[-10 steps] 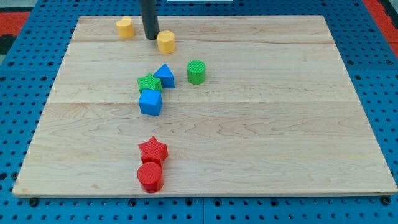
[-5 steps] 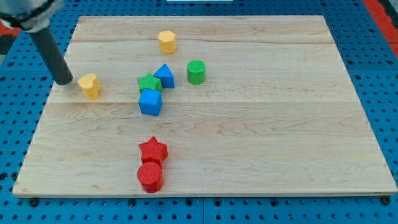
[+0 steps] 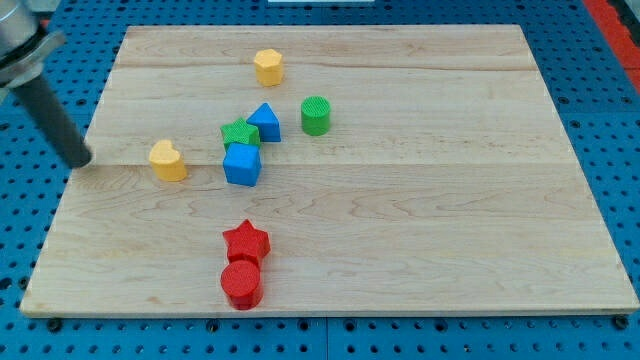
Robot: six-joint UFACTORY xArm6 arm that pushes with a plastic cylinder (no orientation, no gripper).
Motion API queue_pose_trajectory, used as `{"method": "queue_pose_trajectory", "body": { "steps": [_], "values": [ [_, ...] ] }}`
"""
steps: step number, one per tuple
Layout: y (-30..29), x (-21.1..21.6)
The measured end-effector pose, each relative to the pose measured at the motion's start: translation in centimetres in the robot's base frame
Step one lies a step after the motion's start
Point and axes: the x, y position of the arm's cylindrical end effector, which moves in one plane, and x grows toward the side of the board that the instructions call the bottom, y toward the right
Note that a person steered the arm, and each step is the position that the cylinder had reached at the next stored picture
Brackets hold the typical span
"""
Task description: Slide the yellow heart into the red star
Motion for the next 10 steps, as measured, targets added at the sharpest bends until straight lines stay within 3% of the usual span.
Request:
{"method": "queue_pose_trajectory", "body": {
  "steps": [2, 3, 4, 6, 9, 10],
  "values": [
    [11.0, -0.2],
    [14.7, 5.6],
    [15.3, 8.0],
    [9.2, 9.8],
    [2.5, 15.7],
    [9.6, 14.8]
  ]
}}
